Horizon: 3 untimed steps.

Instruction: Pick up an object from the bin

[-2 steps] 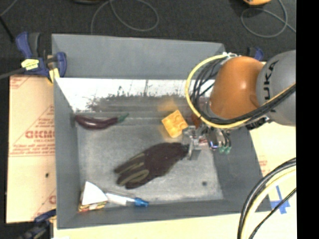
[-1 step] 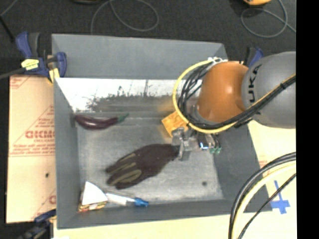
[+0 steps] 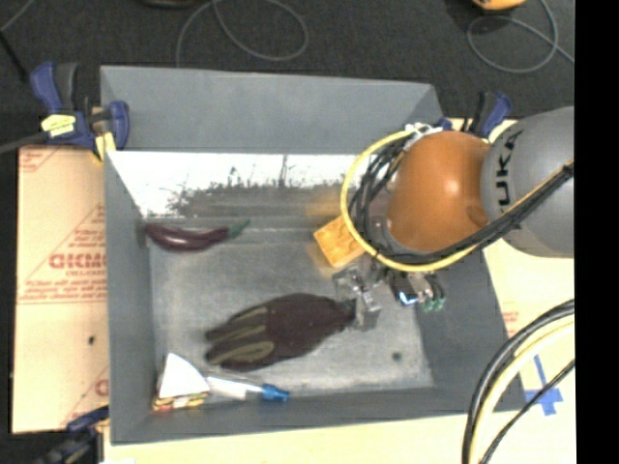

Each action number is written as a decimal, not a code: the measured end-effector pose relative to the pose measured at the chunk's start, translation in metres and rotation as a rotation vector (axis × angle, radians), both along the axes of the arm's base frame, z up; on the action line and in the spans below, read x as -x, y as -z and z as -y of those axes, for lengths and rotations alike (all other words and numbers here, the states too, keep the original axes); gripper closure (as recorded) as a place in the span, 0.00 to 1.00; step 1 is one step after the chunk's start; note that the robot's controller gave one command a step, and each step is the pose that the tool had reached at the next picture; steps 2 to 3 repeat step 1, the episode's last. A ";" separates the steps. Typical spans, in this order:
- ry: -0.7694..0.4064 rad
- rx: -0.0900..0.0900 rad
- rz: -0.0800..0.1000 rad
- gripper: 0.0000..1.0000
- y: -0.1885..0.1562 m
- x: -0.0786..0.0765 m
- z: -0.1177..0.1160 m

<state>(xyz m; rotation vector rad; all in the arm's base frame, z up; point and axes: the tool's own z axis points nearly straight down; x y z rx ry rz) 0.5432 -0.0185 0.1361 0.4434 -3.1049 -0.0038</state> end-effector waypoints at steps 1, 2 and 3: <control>0.078 0.001 0.022 1.00 -0.068 -0.025 0.003; 0.078 0.001 0.022 1.00 -0.068 -0.025 0.003; 0.078 0.001 0.022 1.00 -0.068 -0.025 0.003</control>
Offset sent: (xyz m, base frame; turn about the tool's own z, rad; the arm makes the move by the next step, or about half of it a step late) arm 0.0169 0.0192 -0.0661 0.1367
